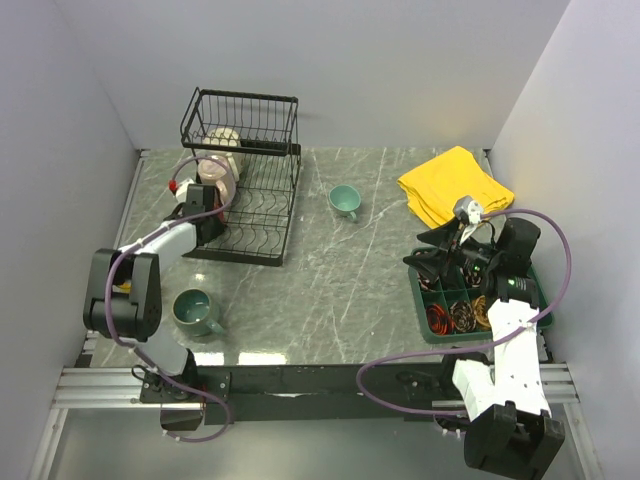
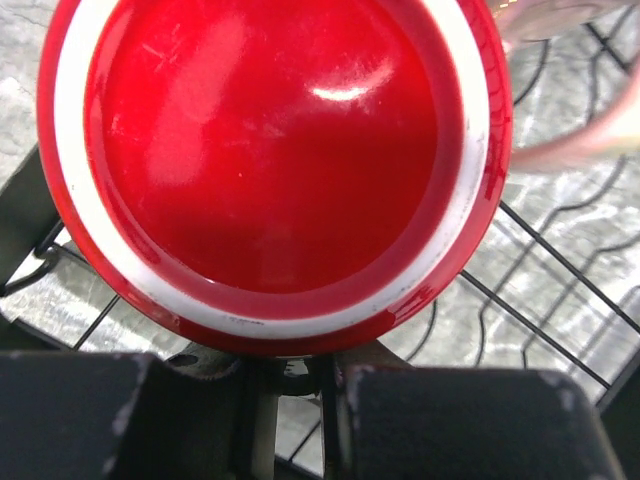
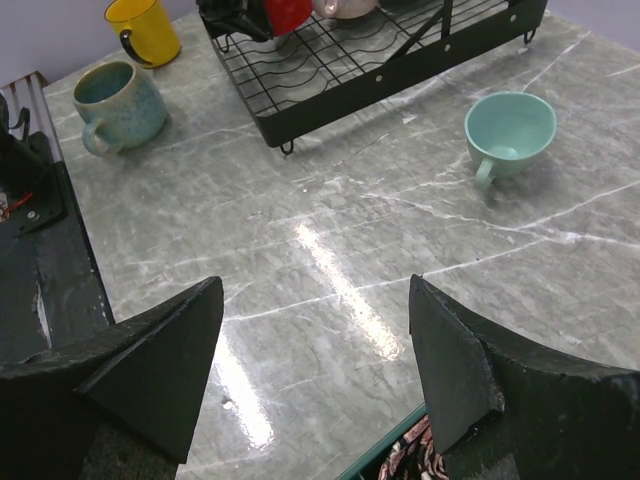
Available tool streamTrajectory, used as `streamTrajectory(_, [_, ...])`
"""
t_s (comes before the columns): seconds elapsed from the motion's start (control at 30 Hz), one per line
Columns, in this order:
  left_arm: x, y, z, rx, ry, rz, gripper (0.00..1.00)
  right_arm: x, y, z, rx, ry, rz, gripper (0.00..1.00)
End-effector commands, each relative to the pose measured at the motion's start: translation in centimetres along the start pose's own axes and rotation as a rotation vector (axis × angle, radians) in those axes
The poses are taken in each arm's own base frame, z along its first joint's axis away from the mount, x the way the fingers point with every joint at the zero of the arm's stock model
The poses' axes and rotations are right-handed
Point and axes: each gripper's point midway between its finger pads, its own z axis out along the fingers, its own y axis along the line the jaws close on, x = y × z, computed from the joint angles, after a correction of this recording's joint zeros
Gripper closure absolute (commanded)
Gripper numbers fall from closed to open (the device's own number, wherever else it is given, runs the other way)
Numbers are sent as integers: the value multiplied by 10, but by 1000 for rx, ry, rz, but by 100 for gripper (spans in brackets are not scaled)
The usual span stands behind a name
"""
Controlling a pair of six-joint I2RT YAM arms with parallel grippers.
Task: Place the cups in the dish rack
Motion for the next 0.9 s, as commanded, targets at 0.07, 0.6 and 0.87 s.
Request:
streamTrajectory(0.07, [-37,-14,8,-11,-100,-9,82,-6,1,-2,-6,-15,-38,19])
streamTrajectory(0.6, [-58,-13,-60,88,-172,7,19,-5,-1,-2,1,-11,-38,19])
streamTrajectory(0.87, [-53,8,-145,204,-250,-46,3,-4,-4,-3,18,-3,-43,19])
